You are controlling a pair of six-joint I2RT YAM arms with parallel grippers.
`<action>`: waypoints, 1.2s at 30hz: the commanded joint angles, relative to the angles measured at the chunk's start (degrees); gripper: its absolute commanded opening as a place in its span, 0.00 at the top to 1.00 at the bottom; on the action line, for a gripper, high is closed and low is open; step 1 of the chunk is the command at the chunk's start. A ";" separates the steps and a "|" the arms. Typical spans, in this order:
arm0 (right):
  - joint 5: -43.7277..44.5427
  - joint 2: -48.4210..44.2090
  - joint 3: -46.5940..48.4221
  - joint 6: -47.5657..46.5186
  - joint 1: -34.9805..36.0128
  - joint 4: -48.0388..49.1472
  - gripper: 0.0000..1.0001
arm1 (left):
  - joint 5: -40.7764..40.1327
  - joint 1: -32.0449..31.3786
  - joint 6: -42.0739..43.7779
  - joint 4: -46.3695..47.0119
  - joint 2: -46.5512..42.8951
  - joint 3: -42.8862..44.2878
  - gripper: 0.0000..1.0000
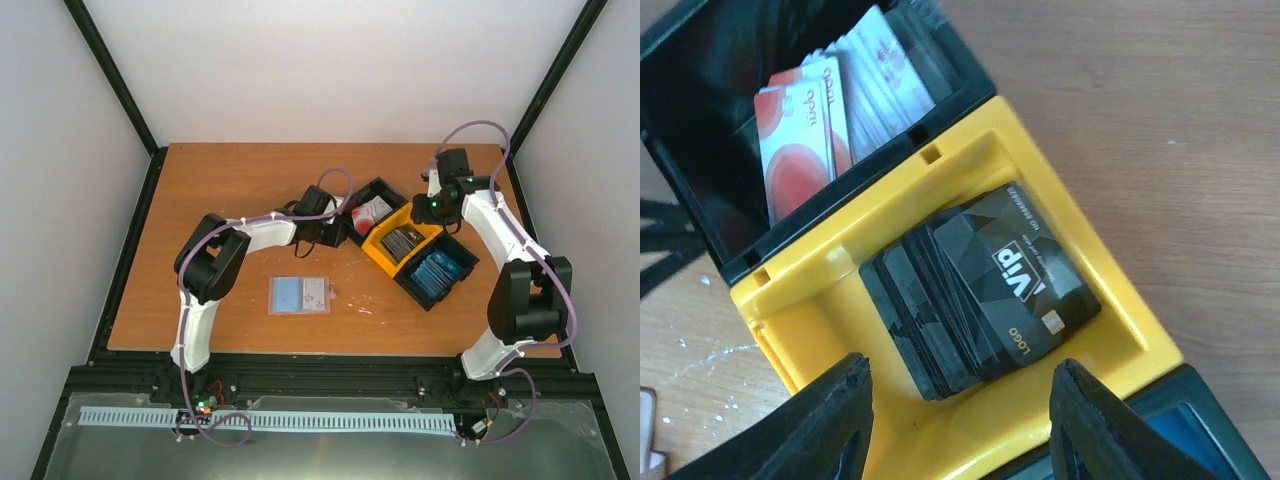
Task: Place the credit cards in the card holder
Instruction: Adjust the storage box at the center of the board, then pick up the credit card from the storage box.
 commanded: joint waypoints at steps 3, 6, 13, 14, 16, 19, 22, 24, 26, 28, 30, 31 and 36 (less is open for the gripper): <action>1.14 4.91 1.51 -4.66 2.09 -2.14 0.51 | 2.12 0.74 1.21 -2.08 -1.90 1.78 0.68; 3.59 8.81 2.96 -4.55 3.52 -2.79 0.51 | 2.46 0.91 0.58 -1.82 -5.50 -1.98 0.66; 9.40 14.61 4.20 -1.58 5.93 -2.05 0.58 | -3.26 2.85 -1.36 -3.70 -13.64 -8.50 0.63; 10.30 15.15 4.11 -1.10 5.96 -1.61 0.60 | -4.08 3.35 -1.59 -4.04 -14.24 -9.16 0.63; 12.01 15.84 4.02 -0.22 5.92 -0.76 0.61 | -4.93 4.35 -2.15 -3.82 -15.62 -11.03 0.62; 11.82 16.17 3.48 -0.08 5.97 0.52 0.61 | -4.87 5.61 -2.57 -2.93 -16.89 -13.21 0.62; 11.04 17.06 3.38 -0.23 6.06 0.58 0.60 | -5.58 5.91 -2.11 -2.53 -17.23 -14.08 0.62; 10.36 17.65 3.29 -0.31 6.07 0.74 0.59 | -5.94 6.00 -1.86 -2.09 -17.51 -14.48 0.62; 9.67 18.19 3.22 -0.39 6.06 0.90 0.58 | -5.98 6.10 -1.79 -1.55 -17.63 -14.71 0.62; 10.12 18.91 3.57 -0.27 6.02 0.74 0.58 | -5.98 6.19 -1.78 -1.11 -17.48 -14.82 0.62; 10.54 19.45 3.70 -0.14 6.06 0.94 0.58 | -5.86 6.19 -1.71 -0.92 -17.22 -14.82 0.62; 10.49 19.75 3.68 -0.16 6.07 1.14 0.58 | -5.81 6.19 -1.67 -0.81 -17.15 -14.82 0.62; 12.19 21.06 4.14 0.39 6.07 1.25 0.61 | -5.72 6.46 -1.25 -0.79 -16.83 -14.82 0.62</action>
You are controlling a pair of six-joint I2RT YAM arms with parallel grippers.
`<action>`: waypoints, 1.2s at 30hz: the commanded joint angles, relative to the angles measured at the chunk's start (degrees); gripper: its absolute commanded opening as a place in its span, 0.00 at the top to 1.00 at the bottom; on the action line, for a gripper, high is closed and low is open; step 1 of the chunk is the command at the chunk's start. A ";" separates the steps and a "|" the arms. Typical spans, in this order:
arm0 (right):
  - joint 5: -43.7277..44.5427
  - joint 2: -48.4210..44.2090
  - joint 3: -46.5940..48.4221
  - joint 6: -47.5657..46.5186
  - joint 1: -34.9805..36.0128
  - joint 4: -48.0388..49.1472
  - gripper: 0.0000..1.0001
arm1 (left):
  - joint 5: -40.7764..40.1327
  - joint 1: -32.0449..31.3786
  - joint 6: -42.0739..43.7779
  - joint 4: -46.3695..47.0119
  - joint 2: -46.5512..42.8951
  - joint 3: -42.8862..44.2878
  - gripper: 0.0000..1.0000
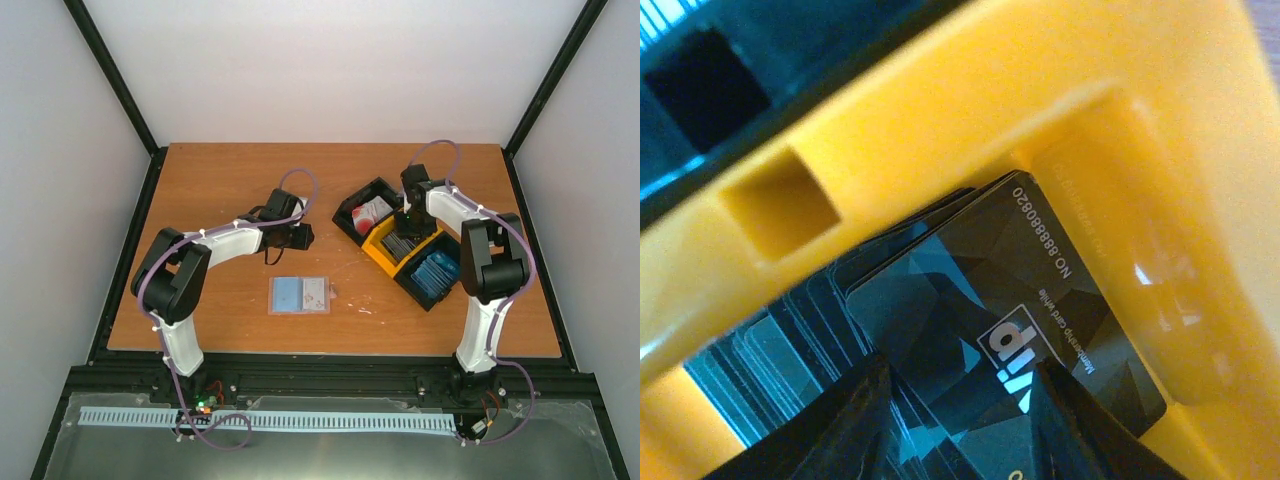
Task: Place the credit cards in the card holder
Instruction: Pick up the credit card from the storage box.
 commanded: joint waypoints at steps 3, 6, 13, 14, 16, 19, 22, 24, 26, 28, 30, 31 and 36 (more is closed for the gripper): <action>3.17 1.54 1.50 1.38 0.21 -0.63 0.65 | -0.27 0.60 0.35 1.25 -0.61 0.19 0.62; 3.99 1.34 1.76 1.40 0.21 -0.63 0.66 | -0.10 0.79 0.60 1.27 -0.42 0.24 0.62; 4.97 0.26 2.55 1.11 0.14 -1.54 0.68 | 0.40 0.98 1.17 1.35 -0.34 0.37 0.62; 4.78 0.24 2.55 0.98 0.20 -1.77 0.68 | 0.43 0.98 1.18 1.35 -0.34 0.37 0.62; 4.26 0.32 2.90 0.81 0.09 -2.22 0.68 | 0.41 0.99 1.27 1.44 -0.25 0.29 0.62; 4.53 0.27 3.07 0.86 0.05 -2.38 0.68 | 0.43 1.03 1.37 1.53 -0.25 0.20 0.62; 5.52 -0.36 3.31 1.04 0.04 -2.51 0.70 | 0.43 1.06 1.46 1.61 -0.33 0.02 0.62; 6.55 -0.77 3.20 1.05 0.10 -2.39 0.71 | 0.47 1.06 1.53 1.66 -0.34 -0.05 0.62; 7.20 -0.97 3.06 0.84 0.03 -2.34 0.72 | 0.60 1.06 1.45 1.77 -0.38 -0.15 0.62; 8.23 -0.98 2.75 0.87 0.01 -2.25 0.74 | 0.68 1.06 1.40 1.94 -0.42 -0.28 0.62; 9.55 -1.04 2.61 0.74 0.03 -2.06 0.77 | 0.77 1.06 1.31 2.12 -0.51 -0.39 0.62; 10.14 -1.12 2.51 0.66 -0.03 -1.97 0.79 | 0.76 1.06 1.34 2.14 -0.59 -0.48 0.62; 12.58 -1.96 2.13 0.14 0.06 -1.18 0.83 | 0.87 1.06 1.05 2.15 -0.77 -0.92 0.62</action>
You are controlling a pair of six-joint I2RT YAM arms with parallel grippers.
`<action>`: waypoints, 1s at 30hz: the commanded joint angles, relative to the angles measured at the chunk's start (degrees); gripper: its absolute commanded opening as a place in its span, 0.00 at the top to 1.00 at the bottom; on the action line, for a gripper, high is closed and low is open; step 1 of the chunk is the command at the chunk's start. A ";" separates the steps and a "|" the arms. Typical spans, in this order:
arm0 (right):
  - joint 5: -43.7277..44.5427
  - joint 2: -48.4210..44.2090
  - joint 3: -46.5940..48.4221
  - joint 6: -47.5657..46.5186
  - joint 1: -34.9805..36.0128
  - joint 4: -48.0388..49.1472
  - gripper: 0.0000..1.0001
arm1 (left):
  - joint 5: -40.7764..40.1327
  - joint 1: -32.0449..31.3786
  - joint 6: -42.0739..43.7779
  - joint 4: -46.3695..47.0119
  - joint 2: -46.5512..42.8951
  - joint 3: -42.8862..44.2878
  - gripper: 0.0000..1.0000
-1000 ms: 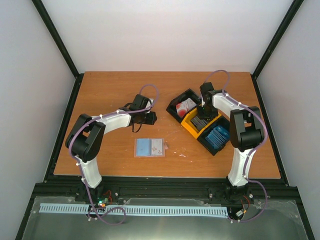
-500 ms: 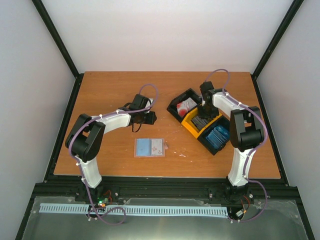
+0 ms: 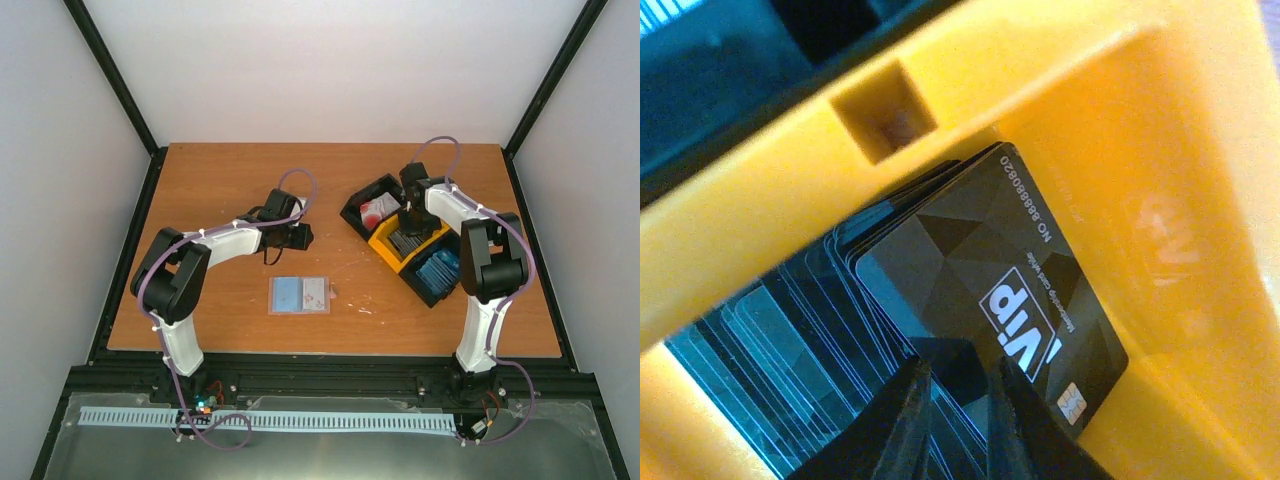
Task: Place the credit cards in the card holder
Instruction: Pick up the credit card from the storage box.
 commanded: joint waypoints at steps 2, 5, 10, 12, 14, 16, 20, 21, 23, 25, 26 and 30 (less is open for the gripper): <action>5.72 -2.66 0.12 -0.80 -0.17 1.41 0.84 | 0.49 0.38 0.55 1.42 -0.77 -0.55 0.62; 7.18 -3.11 0.00 -1.15 -0.23 1.72 0.86 | 0.65 0.36 0.43 1.38 -0.69 -0.55 0.62; 10.53 -3.56 -0.46 -0.98 -0.16 2.20 0.86 | 0.84 0.36 0.57 3.18 -0.49 -0.47 0.62; 10.71 -3.24 -0.40 -0.48 -0.19 1.93 0.84 | 0.81 0.36 0.61 3.30 -0.42 -0.47 0.62; 11.24 -2.60 -0.93 -0.36 -0.21 2.07 0.84 | 0.70 0.36 0.66 3.36 -0.34 -0.40 0.62; 13.20 -2.20 -1.56 -0.52 -0.06 2.51 0.84 | 0.74 0.37 0.52 3.48 -0.42 -0.59 0.62; 14.94 -1.68 -2.11 -1.45 -0.05 3.36 0.85 | 0.76 0.36 0.44 3.66 -0.51 -0.98 0.62; 15.07 -1.46 -2.07 -1.77 -0.08 3.54 0.85 | 0.68 0.41 0.52 3.67 -0.47 -0.99 0.62; 14.37 -0.78 -1.99 -2.60 -0.08 3.71 0.87 | 0.70 0.41 0.62 3.67 -0.43 -0.99 0.62; 13.55 -0.27 -1.99 -3.24 0.07 3.81 0.87 | 0.76 0.37 0.73 3.60 -0.43 -0.99 0.62; 13.04 -0.07 -1.95 -3.47 0.12 3.84 0.87 | 0.72 0.36 0.69 3.66 -0.42 -0.99 0.62; 12.77 0.78 -1.82 -3.88 0.11 3.60 0.84 | 0.75 0.36 0.77 3.64 -0.55 -1.08 0.62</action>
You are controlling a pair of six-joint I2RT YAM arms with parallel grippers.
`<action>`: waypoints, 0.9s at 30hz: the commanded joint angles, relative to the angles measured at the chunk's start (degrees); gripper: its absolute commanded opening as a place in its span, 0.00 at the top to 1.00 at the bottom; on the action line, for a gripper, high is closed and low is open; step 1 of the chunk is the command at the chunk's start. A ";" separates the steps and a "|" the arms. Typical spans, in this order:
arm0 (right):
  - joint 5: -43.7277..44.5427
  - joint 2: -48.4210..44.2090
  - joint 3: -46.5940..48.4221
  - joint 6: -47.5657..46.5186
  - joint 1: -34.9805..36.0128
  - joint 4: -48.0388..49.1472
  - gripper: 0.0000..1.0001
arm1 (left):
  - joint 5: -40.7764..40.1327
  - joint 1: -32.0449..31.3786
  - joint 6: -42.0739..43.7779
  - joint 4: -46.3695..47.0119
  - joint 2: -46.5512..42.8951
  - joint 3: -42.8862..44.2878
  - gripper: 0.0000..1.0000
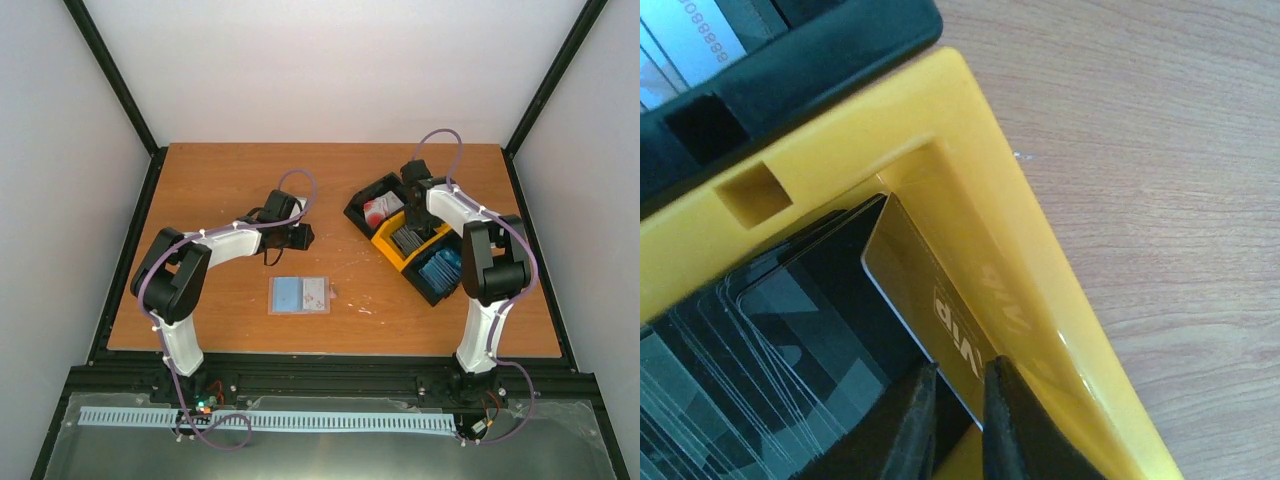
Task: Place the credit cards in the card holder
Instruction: Pick up the credit card from the storage box.
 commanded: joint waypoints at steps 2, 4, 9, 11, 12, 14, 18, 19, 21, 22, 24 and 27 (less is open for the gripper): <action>0.56 2.45 -0.97 -1.44 0.11 -0.13 0.81 | 0.16 0.34 0.81 1.35 -0.76 -0.20 0.61; 0.28 2.48 -1.08 -1.75 0.20 -0.09 0.79 | 0.15 0.34 0.81 1.35 -0.87 -0.23 0.61; 1.02 2.47 -1.58 -2.20 0.30 0.26 0.79 | 0.22 0.34 0.79 1.34 -0.95 -0.15 0.61; 1.53 2.54 -1.53 -2.33 0.29 0.34 0.81 | 0.27 0.34 0.82 1.34 -1.03 -0.14 0.61; 1.50 2.65 -1.53 -2.50 0.25 0.35 0.82 | 0.32 0.34 0.87 1.35 -1.04 -0.14 0.61; 1.13 2.63 -1.53 -2.73 0.30 0.26 0.86 | 0.32 0.34 0.95 1.30 -1.12 -0.14 0.61; 0.55 1.64 -2.06 -3.21 0.42 0.66 0.93 | 0.41 0.34 1.00 1.35 -1.45 0.03 0.61; 1.07 1.33 -2.29 -3.37 0.55 1.00 0.96 | 0.36 0.34 1.02 1.27 -1.66 0.10 0.61; 1.81 0.59 -2.42 -3.59 0.56 1.24 0.97 | 0.26 0.34 1.00 1.34 -2.25 -0.07 0.61; 2.42 0.19 -2.33 -3.63 0.56 1.15 0.97 | 0.23 0.34 0.99 1.49 -2.62 -0.20 0.60; 3.34 -1.01 -2.32 -3.99 2.24 0.87 0.97 | 0.46 0.34 0.90 1.60 -3.30 -0.32 0.57; 4.43 -4.56 -3.02 -3.58 3.23 -0.16 0.97 | 0.67 0.36 0.87 1.54 -4.30 -0.32 0.53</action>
